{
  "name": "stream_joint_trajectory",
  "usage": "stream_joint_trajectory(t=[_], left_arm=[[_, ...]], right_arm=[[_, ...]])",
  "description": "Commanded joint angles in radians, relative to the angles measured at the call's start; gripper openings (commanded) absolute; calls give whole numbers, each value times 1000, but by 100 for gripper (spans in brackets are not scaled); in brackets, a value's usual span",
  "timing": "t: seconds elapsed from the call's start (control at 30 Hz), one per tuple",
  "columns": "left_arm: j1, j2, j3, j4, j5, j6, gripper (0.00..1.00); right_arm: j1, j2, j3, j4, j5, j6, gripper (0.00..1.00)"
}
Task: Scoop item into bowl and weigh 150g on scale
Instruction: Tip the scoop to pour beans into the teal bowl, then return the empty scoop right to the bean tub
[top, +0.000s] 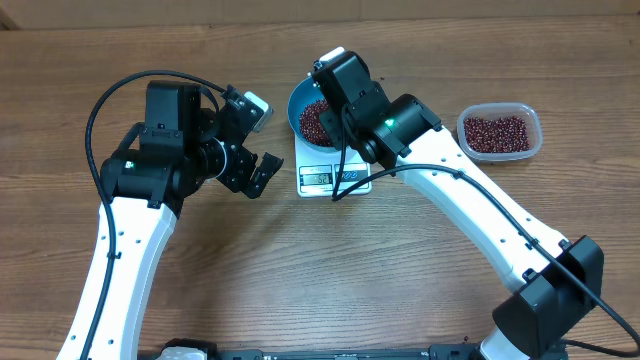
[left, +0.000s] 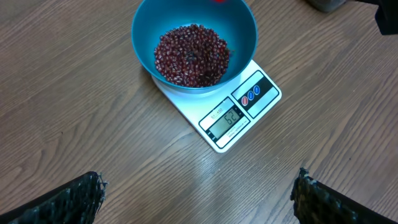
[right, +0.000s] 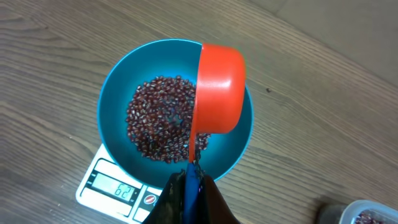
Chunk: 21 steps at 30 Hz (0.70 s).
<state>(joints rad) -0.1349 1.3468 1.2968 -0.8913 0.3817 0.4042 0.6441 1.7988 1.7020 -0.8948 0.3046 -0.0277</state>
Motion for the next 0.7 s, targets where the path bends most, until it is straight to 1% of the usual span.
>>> stream_joint_trajectory(t=[0.0, 0.2, 0.33, 0.47, 0.57, 0.67], left_arm=[[3, 7, -2, 2, 0, 27, 99], [3, 7, -2, 2, 0, 27, 100], [3, 7, -2, 2, 0, 27, 100], [3, 7, -2, 2, 0, 27, 100], [3, 7, -2, 2, 0, 27, 99], [3, 7, -2, 2, 0, 27, 100]], right_arm=[[-26, -36, 35, 2, -52, -3, 4], [-139, -118, 35, -17, -256, 27, 4], [-281, -182, 35, -49, -471, 26, 4], [-454, -219, 35, -104, -628, 26, 4], [-586, -222, 35, -165, -682, 26, 4], [-708, -219, 32, -232, -680, 18, 4]])
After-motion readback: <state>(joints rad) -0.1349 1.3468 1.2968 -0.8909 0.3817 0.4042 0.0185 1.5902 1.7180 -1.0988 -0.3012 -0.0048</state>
